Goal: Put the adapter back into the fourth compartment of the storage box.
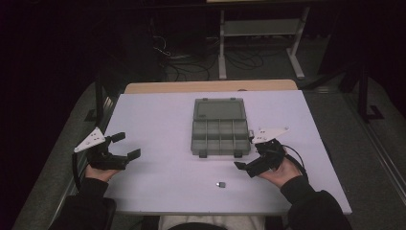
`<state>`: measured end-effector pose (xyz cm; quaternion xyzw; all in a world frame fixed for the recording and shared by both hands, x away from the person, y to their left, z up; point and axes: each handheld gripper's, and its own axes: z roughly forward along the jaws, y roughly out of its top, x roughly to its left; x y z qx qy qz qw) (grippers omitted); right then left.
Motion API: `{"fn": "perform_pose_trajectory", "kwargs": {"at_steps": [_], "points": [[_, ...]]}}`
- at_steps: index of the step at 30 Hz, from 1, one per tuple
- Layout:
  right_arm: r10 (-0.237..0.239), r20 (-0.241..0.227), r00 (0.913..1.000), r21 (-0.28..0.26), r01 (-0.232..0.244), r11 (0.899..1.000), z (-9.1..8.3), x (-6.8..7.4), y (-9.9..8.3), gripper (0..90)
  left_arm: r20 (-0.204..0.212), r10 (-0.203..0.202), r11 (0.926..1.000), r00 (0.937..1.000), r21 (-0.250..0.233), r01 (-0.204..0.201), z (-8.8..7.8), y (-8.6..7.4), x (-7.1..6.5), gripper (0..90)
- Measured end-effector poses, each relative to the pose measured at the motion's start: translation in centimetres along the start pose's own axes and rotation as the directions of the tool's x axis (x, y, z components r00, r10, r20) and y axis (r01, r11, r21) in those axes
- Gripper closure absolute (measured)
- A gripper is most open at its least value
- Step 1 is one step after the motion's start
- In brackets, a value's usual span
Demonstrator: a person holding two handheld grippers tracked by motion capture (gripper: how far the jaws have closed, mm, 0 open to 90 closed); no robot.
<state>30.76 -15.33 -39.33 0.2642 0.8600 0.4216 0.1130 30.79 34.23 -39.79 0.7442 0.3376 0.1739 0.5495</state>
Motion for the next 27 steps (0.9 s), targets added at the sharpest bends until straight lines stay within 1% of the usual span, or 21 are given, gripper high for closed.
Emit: {"fn": "perform_pose_trajectory", "kwargs": {"at_steps": [10,14,19,22,27], "points": [[-0.021,-0.028,0.9994,0.027,0.022,0.999,0.8,0.7,0.3,0.0,0.0,0.001,1.0,1.0,0.0,-0.001,0.0,0.0,0.0,0.0],[-0.036,-0.042,0.9985,0.039,0.037,0.999,1.3,1.1,0.5,0.0,0.001,0.0,1.0,1.0,0.0,0.0,0.0,0.0,0.0,0.0],[-0.041,-0.048,0.998,0.048,0.043,0.998,1.5,1.3,0.6,0.0,0.001,0.001,1.0,1.0,0.0,-0.001,0.0,0.0,0.0,0.0],[-0.05,-0.063,0.9968,0.069,0.055,0.996,1.9,1.7,0.7,0.0,-0.001,0.001,1.0,1.0,0.001,-0.001,0.0,0.0,0.0,0.0],[-0.065,-0.075,0.995,0.088,0.072,0.994,2.4,2.1,0.7,0.0,-0.001,0.003,1.0,1.0,0.001,-0.003,0.0,0.0,0.0,0.0]]}}
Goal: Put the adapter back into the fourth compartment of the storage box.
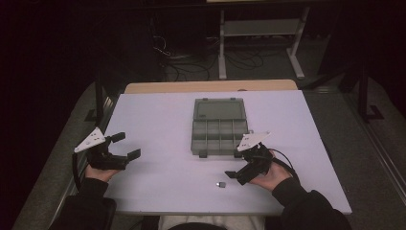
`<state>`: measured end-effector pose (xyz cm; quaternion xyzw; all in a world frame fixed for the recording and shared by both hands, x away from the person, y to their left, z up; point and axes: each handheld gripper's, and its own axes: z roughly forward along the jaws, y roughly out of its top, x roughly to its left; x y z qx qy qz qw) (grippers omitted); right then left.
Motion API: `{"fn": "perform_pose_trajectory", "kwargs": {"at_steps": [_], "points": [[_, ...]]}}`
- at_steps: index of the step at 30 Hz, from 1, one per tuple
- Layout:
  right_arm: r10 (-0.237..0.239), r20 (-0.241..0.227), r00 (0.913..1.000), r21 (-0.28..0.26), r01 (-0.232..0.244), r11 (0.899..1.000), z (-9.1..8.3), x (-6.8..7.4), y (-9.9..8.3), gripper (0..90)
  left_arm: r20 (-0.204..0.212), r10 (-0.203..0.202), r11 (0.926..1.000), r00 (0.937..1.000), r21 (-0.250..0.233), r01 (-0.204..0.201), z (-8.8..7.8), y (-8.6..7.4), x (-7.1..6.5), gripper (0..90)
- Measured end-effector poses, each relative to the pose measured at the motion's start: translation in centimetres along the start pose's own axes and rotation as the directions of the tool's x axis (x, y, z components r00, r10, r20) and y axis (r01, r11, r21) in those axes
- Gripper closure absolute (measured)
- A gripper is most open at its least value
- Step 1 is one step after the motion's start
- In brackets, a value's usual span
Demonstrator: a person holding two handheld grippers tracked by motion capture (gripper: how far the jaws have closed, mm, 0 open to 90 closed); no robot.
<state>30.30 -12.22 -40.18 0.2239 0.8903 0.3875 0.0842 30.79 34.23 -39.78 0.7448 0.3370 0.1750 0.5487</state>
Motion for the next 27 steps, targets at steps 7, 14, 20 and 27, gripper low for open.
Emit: {"fn": "perform_pose_trajectory", "kwargs": {"at_steps": [7,14,20,27], "points": [[-0.03,-0.014,0.9994,0.035,0.031,0.999,0.9,0.6,0.1,0.0,0.001,-0.001,1.0,1.0,-0.001,0.001,0.0,0.0,0.0,0.0],[-0.048,-0.037,0.9982,0.065,0.05,0.997,1.7,1.2,0.4,0.0,0.004,0.0,1.0,1.0,-0.001,0.0,0.0,0.0,0.0,0.0],[-0.063,-0.057,0.9964,0.091,0.068,0.994,2.3,1.5,0.4,0.0,0.005,0.001,1.0,1.0,0.001,-0.001,0.0,0.0,0.0,0.0],[-0.083,-0.08,0.9933,0.125,0.093,0.988,3.0,2.1,0.5,0.0,0.009,0.002,1.0,1.0,0.003,-0.002,0.0,0.0,-0.1,0.0]]}}
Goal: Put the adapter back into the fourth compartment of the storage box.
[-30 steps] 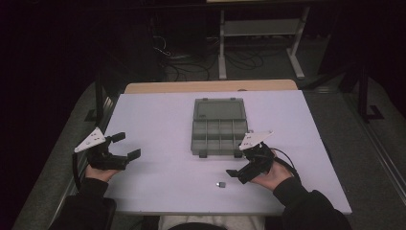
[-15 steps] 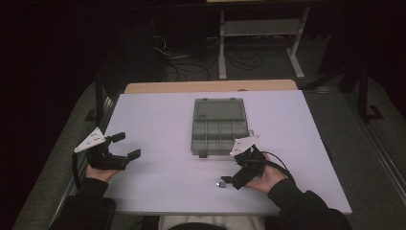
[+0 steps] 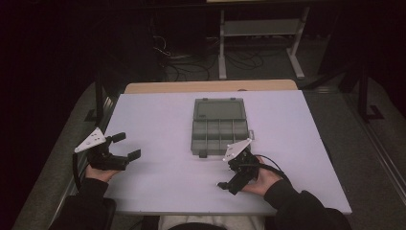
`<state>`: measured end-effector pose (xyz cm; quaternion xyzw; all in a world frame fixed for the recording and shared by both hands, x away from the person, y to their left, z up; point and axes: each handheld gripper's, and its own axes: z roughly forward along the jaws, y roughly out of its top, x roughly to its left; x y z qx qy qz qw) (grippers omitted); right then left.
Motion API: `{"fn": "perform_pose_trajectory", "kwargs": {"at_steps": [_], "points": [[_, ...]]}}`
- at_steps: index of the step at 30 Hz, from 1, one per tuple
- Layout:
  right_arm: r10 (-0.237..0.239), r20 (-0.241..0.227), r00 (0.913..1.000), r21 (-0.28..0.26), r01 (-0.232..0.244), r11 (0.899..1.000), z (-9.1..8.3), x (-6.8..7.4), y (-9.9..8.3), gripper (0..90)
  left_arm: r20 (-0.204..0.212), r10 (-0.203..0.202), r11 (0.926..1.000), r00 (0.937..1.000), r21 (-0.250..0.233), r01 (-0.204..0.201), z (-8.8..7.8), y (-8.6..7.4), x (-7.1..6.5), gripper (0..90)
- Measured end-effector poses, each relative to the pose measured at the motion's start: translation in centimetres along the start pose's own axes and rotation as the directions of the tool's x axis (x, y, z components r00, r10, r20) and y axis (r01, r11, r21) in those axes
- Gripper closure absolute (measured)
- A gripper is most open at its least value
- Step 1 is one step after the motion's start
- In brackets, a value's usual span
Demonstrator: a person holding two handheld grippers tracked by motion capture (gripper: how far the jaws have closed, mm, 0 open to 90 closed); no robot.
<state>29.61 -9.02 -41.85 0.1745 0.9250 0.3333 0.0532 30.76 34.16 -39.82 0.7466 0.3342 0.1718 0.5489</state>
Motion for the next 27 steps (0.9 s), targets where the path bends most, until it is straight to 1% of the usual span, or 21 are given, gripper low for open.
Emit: {"fn": "perform_pose_trajectory", "kwargs": {"at_steps": [3,6,9,13,16,19,22,27], "points": [[-0.011,-0.011,0.9999,0.017,0.011,1.0,0.3,0.2,0.0,0.0,0.003,-0.003,1.0,1.0,0.001,0.003,0.0,0.0,0.0,0.0],[-0.023,-0.038,0.999,0.034,0.024,0.999,0.6,0.2,0.0,4.5,0.005,-0.004,1.0,1.0,0.002,0.004,0.0,0.0,0.0,0.0],[-0.029,-0.041,0.9988,0.053,0.031,0.998,0.8,0.2,0.0,4.9,0.005,-0.003,1.0,1.0,0.001,0.003,0.0,0.0,0.0,0.0],[-0.03,-0.068,0.9972,0.08,0.036,0.996,1.1,0.2,0.0,12.3,0.009,-0.001,1.0,1.0,0.003,0.001,0.0,0.0,-0.1,0.0],[-0.03,-0.082,0.9962,0.103,0.038,0.994,1.3,0.2,0.0,14.4,0.008,-0.001,1.0,1.0,0.002,0.001,0.0,0.0,-0.1,0.0],[-0.038,-0.09,0.9953,0.119,0.049,0.992,1.5,0.3,0.0,20.8,0.007,0.0,1.0,1.0,0.001,0.0,0.0,0.0,-0.1,0.0],[-0.046,-0.104,0.9934,0.128,0.06,0.99,1.4,0.4,0.0,30.7,0.006,-0.002,1.0,1.0,0.001,0.002,0.0,0.0,0.0,0.0],[-0.057,-0.124,0.9907,0.139,0.074,0.987,1.5,0.5,0.0,42.5,0.007,0.0,1.0,1.0,0.001,0.0,0.0,0.0,0.0,0.0]]}}
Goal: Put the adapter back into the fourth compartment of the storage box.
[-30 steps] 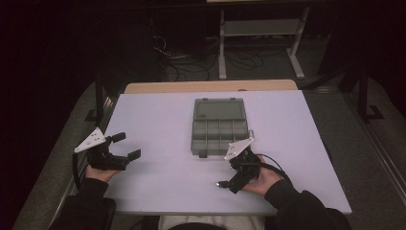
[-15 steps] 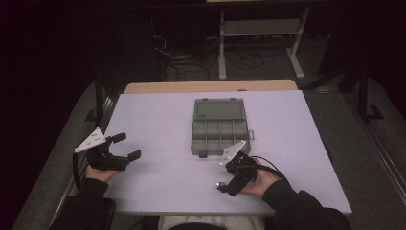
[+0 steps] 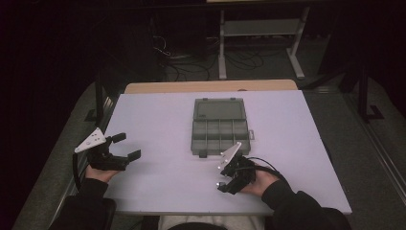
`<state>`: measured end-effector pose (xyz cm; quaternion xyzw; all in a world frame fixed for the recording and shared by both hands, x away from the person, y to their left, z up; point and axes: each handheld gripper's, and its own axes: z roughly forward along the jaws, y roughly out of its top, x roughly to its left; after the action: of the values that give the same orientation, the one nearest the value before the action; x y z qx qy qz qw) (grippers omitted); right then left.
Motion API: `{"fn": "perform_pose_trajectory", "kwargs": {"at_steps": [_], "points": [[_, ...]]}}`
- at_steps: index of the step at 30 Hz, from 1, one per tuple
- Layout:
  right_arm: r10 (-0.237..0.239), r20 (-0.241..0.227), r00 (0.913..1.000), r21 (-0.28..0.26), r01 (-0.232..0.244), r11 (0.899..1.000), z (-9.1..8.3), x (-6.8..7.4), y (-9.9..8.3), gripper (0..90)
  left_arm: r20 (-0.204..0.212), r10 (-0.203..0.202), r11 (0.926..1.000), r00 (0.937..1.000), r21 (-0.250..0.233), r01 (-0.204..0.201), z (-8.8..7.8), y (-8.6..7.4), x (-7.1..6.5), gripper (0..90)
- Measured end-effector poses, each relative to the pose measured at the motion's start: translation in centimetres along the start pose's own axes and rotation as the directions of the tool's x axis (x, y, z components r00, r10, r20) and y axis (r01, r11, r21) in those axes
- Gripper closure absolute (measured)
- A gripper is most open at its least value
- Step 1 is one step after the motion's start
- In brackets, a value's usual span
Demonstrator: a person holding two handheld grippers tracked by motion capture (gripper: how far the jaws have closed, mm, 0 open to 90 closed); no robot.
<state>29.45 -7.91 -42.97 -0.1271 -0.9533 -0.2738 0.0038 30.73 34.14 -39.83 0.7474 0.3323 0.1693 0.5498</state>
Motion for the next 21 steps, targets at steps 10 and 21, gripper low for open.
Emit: {"fn": "perform_pose_trajectory", "kwargs": {"at_steps": [10,21], "points": [[-0.027,-0.018,0.9995,0.013,0.027,1.0,0.34,0.18,0.05,61.6,0.001,0.001,1.0,1.0,-0.003,-0.001,-0.05,0.01,0.06,0.0],[-0.043,-0.011,0.999,0.018,0.043,0.999,0.52,0.26,0.14,74.0,0.002,0.0,1.0,1.0,-0.004,0.0,-0.06,0.0,0.01,0.0]]}}
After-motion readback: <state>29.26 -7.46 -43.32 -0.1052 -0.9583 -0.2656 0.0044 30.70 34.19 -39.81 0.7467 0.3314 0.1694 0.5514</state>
